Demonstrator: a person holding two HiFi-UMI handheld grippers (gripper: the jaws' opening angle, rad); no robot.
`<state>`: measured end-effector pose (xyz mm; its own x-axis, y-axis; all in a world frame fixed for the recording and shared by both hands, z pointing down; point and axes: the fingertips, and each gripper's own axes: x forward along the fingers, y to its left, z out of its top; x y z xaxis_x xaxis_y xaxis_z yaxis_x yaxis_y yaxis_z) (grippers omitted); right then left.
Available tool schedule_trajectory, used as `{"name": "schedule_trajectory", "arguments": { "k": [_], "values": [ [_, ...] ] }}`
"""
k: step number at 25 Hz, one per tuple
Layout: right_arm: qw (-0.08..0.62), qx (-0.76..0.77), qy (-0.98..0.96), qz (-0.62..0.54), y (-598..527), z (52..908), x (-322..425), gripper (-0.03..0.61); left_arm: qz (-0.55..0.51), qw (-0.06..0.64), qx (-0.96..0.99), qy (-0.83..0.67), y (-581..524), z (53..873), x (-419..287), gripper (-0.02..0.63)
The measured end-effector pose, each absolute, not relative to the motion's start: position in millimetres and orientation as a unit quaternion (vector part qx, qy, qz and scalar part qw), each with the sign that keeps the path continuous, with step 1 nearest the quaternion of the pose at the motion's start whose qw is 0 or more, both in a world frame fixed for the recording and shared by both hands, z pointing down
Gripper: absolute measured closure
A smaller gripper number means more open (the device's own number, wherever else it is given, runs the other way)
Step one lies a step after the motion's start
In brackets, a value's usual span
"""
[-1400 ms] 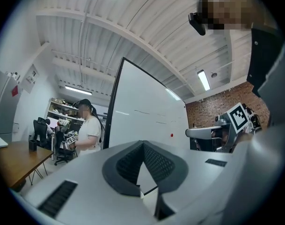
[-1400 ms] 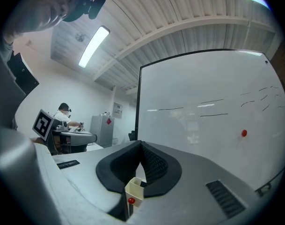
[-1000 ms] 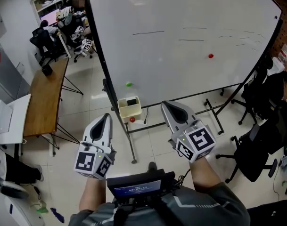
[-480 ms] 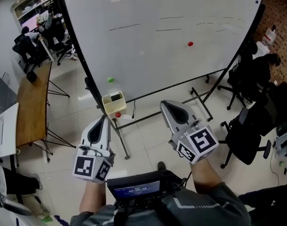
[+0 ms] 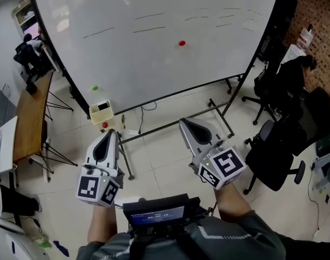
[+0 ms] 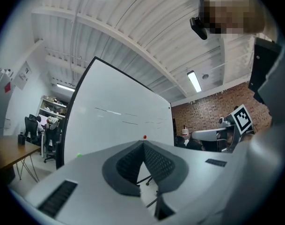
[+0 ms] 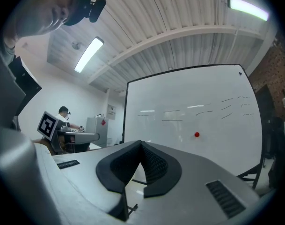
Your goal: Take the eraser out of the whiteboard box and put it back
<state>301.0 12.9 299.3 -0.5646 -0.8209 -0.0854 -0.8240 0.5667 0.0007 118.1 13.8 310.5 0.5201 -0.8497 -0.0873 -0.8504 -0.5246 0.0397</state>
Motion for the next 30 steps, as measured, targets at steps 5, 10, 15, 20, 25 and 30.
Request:
{"name": "schedule_trajectory", "arguments": {
  "k": [5,10,15,20,25,30],
  "values": [
    [0.040,-0.437,0.898,0.019,43.3,300.4,381.8,0.558,0.054,-0.003,-0.863,0.503,52.7,309.3,199.0,0.580],
    [0.044,-0.425,0.904,0.014,65.0,297.2,423.9,0.558,0.032,0.005,-0.854,0.520,81.2,310.0,242.7,0.580],
    [0.045,-0.442,0.896,0.016,84.2,294.4,431.6,0.558,0.017,0.007,-0.858,0.513,104.1,314.1,244.9,0.580],
    [0.052,-0.455,0.889,0.016,102.3,287.5,406.5,0.558,0.020,0.013,-0.865,0.502,119.1,307.6,219.6,0.580],
    [0.046,-0.455,0.889,0.020,120.1,283.8,384.3,0.560,0.033,0.013,-0.864,0.503,137.3,302.3,198.4,0.581],
    [0.043,-0.456,0.888,0.023,135.0,279.8,374.3,0.558,0.034,0.013,-0.864,0.501,149.9,301.0,188.9,0.580]
  ]
}}
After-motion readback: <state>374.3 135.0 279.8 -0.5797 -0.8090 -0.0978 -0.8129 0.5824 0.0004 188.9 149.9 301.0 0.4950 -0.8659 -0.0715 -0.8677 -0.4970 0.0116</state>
